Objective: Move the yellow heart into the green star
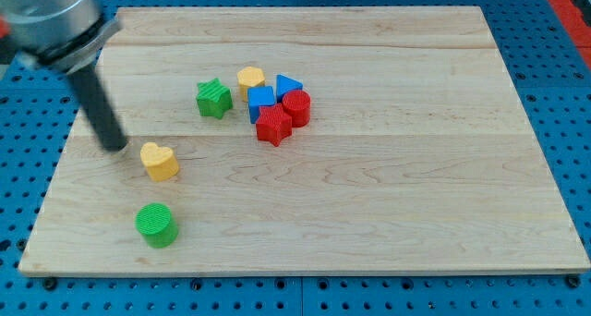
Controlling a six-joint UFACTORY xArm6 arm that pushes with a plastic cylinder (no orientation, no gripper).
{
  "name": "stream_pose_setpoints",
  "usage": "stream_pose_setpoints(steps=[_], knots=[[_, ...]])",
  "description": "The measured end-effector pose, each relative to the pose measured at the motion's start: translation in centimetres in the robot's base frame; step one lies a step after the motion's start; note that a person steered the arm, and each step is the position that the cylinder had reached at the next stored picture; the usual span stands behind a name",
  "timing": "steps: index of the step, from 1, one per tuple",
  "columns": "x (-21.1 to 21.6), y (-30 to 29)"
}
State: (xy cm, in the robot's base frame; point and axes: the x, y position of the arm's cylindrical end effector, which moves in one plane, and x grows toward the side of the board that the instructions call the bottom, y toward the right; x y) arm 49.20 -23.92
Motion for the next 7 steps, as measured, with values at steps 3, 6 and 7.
stream_pose_setpoints(steps=[3, 6, 7], knots=[[5.7, 10.0], [1.6, 5.5], [-1.6, 7.4]])
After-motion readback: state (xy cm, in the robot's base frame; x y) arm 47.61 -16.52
